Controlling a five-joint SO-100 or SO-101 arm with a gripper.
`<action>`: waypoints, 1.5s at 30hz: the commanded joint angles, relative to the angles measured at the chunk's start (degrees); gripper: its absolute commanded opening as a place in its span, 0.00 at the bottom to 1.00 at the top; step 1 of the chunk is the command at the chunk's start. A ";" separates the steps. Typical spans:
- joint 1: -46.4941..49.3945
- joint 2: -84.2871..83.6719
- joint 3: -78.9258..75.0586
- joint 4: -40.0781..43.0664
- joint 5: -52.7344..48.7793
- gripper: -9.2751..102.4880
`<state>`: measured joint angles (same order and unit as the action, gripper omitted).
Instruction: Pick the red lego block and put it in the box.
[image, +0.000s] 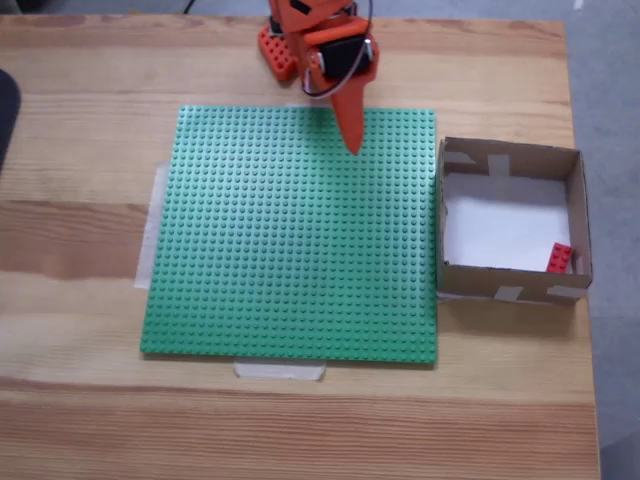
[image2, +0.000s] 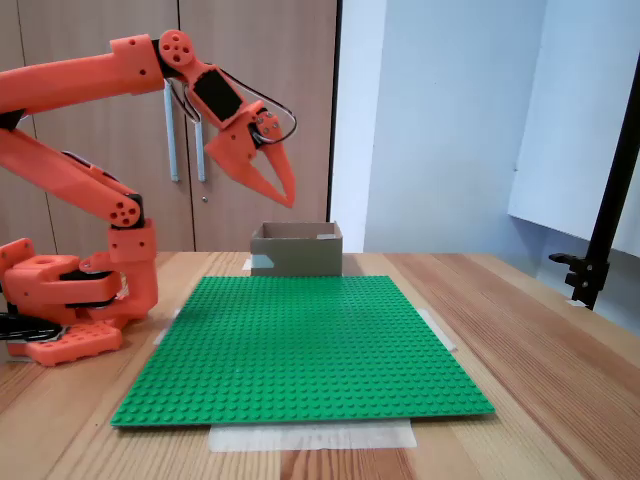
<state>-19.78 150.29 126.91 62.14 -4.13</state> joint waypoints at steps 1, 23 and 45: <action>2.64 3.16 1.05 -0.79 -0.70 0.08; 20.21 13.45 27.95 -16.17 -3.78 0.08; 18.63 23.47 47.20 -23.20 -3.16 0.08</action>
<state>-0.97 172.18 173.41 39.29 -7.47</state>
